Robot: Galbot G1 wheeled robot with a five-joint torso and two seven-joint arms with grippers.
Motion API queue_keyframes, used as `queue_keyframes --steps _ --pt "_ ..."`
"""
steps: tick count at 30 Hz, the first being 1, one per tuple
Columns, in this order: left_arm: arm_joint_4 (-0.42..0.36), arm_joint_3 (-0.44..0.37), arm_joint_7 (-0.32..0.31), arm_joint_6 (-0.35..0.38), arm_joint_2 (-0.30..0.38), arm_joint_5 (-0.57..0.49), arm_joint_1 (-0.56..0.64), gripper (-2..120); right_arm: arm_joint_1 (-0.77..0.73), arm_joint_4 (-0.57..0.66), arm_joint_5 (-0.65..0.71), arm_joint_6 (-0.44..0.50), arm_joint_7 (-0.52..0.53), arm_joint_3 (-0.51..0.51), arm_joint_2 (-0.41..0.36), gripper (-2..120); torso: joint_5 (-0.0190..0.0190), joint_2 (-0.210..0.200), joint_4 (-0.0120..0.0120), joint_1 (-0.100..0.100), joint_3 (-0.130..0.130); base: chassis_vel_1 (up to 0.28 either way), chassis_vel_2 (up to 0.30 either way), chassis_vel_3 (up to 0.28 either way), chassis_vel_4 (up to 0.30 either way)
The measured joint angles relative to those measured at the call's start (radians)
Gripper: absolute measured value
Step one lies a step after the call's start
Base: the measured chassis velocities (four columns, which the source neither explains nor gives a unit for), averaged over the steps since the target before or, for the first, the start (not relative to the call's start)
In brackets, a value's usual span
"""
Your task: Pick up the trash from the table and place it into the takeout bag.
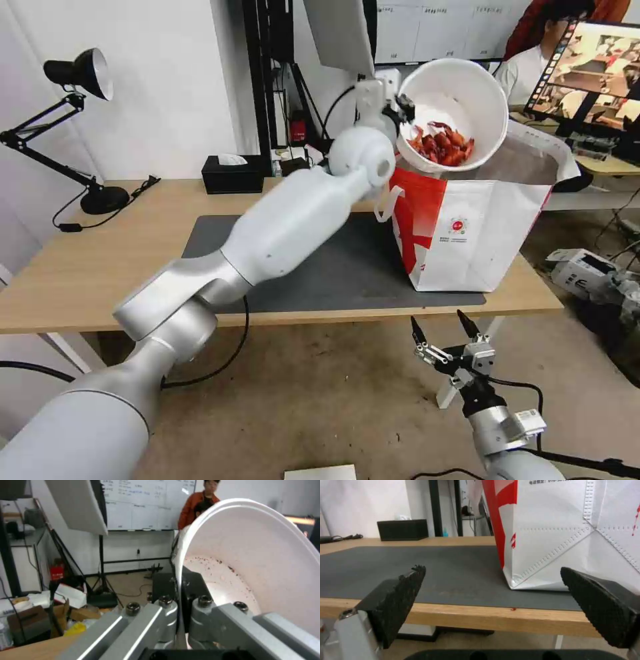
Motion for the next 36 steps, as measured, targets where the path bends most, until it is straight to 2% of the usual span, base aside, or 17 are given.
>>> queue_keyframes --steps 4,7,8,10,16,22,36 --pt "-0.025 0.021 0.034 0.026 0.020 -0.017 0.007 0 0.000 0.000 0.000 0.000 0.000 0.000 0.000 100 0.0000 0.000 -0.0001 0.000 0.000 0.000 0.000 0.000 0.000" --pt "-0.041 0.025 0.045 0.056 0.030 -0.070 0.007 0 0.000 0.000 0.000 0.000 0.000 0.000 0.000 100 -0.0001 0.000 0.0001 0.000 0.000 0.000 0.000 0.000 0.000" --pt "-0.048 0.024 0.046 0.085 0.031 -0.118 0.004 0 0.000 0.000 0.000 0.000 0.000 0.000 0.000 100 -0.0001 0.000 0.0002 0.000 0.000 0.000 0.000 0.000 0.000" --pt "-0.049 0.021 0.046 0.119 0.030 -0.166 0.000 0 0.000 0.000 0.000 0.000 0.000 0.000 0.000 100 -0.0001 0.000 -0.0001 0.000 0.000 0.000 0.000 0.000 0.000" --pt "-0.027 0.028 0.057 0.163 0.025 -0.236 0.001 0 0.000 0.000 0.000 0.000 0.000 0.000 0.000 100 -0.0001 0.000 0.0000 0.000 0.000 0.000 0.000 0.000 0.000" --pt "0.001 0.034 0.069 0.177 -0.001 -0.258 0.010 0 0.000 0.000 0.000 0.000 0.000 0.000 0.000 100 -0.0001 0.000 -0.0002 0.000 0.000 0.000 0.000 0.000 0.000" --pt "0.017 0.053 0.080 0.236 -0.002 -0.272 0.018 0 0.000 0.000 0.000 0.000 0.000 0.000 0.000 100 -0.0001 0.000 -0.0001 0.000 0.000 0.000 0.000 0.000 0.000"
